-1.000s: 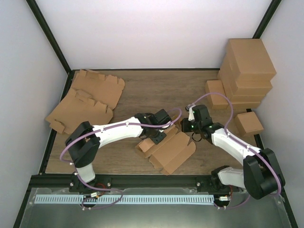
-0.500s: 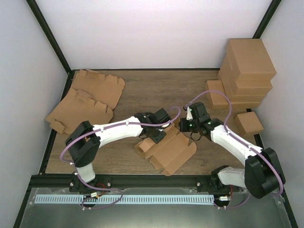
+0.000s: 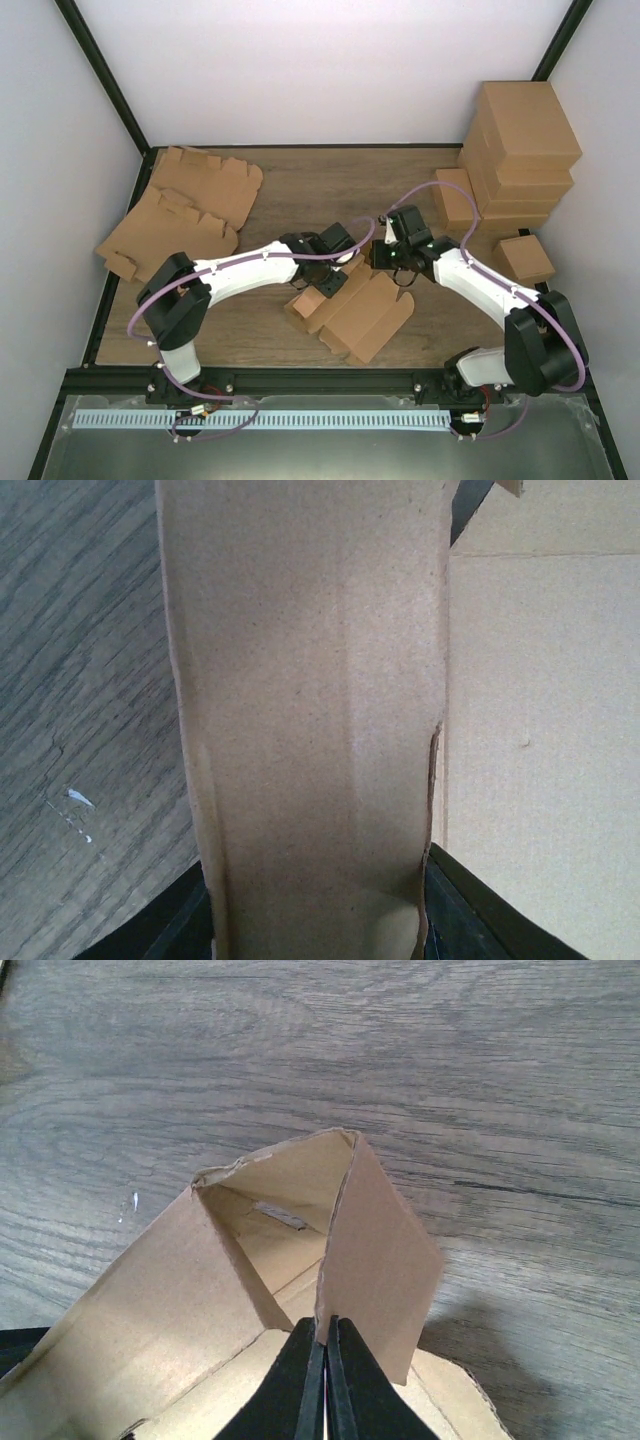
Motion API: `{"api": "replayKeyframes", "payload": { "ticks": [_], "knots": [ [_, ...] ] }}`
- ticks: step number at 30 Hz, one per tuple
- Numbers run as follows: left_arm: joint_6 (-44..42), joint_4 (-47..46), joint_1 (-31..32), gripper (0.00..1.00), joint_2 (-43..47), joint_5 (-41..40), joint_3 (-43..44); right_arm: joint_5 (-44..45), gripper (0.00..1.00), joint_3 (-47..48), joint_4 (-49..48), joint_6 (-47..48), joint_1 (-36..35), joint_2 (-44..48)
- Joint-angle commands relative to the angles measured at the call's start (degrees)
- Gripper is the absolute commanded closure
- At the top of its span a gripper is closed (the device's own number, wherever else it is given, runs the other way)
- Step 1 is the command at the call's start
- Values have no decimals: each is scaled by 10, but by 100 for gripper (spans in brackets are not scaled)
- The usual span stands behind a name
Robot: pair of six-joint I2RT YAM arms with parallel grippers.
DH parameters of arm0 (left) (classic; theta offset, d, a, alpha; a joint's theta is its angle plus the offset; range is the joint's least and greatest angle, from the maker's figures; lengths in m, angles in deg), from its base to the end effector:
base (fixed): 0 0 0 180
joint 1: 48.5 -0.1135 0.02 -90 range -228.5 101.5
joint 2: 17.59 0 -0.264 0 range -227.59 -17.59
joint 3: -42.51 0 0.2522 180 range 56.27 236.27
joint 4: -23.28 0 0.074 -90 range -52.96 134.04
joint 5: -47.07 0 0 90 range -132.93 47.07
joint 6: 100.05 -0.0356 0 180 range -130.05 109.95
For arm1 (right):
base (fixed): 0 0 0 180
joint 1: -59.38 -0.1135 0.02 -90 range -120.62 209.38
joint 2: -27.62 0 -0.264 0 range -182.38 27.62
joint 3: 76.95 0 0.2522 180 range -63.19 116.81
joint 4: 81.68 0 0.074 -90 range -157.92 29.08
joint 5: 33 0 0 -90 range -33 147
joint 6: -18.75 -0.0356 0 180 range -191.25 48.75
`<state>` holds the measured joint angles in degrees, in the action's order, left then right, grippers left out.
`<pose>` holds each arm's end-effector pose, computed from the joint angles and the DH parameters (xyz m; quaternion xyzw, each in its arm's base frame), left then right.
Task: Fold the paper box
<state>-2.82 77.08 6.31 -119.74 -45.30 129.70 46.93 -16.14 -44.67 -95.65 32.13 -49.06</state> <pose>0.2080 -0.2925 0.2044 0.3929 0.9007 -0.0775 0.1684 0.2350 0.1280 0.2145 -0.0514 0.9433 0.2130 0.2492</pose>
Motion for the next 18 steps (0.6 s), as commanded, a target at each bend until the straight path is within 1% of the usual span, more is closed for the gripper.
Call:
{"api": "replayKeyframes", "payload": {
  "ticks": [1, 3, 9, 13, 18],
  "knots": [
    [-3, -10, -5, 54, -11, 38, -5, -25, 99, 54, 2, -29, -14, -1],
    [-7, -6, -5, 54, -13, 41, 0, -19, 99, 52, 8, -40, -19, 6],
    [-27, 17, 3, 54, -24, 50, 13, 5, 99, -15, -5, -62, -21, 69],
    [-29, 27, 16, 54, -36, 29, 19, -7, 99, -82, -56, -88, -30, 109],
    [-24, 31, 21, 54, -33, 33, 32, 6, 98, -150, -97, -111, -35, 143]
  ]
}}
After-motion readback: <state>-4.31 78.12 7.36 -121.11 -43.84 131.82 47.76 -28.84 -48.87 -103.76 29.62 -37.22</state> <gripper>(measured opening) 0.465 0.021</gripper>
